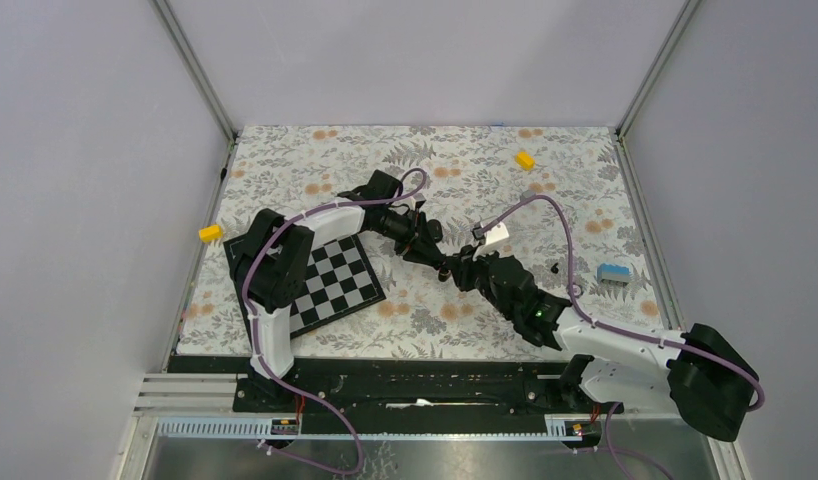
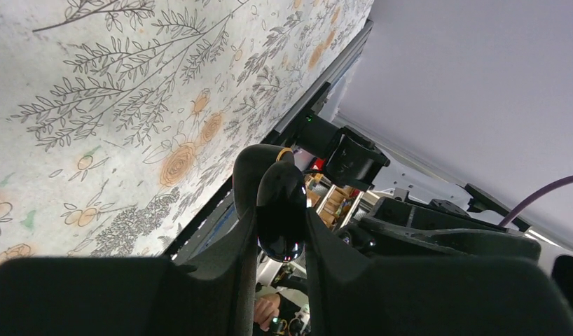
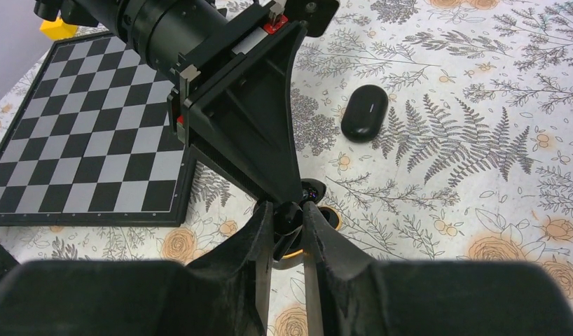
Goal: Insert the wireless bluetooth earbuds into the charging case
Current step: Place the right earbud at the center of the board.
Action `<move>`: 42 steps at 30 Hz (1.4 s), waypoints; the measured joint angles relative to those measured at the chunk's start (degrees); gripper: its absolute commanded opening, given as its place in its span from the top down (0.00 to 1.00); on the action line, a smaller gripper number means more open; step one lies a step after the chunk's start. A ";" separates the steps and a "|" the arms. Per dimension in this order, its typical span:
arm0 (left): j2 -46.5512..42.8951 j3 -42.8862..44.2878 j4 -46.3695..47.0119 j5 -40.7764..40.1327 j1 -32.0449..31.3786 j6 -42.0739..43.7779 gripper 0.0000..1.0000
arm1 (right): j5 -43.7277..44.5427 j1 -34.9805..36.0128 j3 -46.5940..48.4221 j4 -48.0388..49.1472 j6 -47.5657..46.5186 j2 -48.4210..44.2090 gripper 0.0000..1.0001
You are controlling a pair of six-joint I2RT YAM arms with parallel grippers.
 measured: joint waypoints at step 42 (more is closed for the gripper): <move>-0.87 -3.41 9.16 3.87 -0.02 -12.63 1.00 | 6.67 5.88 -1.49 6.97 -3.28 4.94 0.88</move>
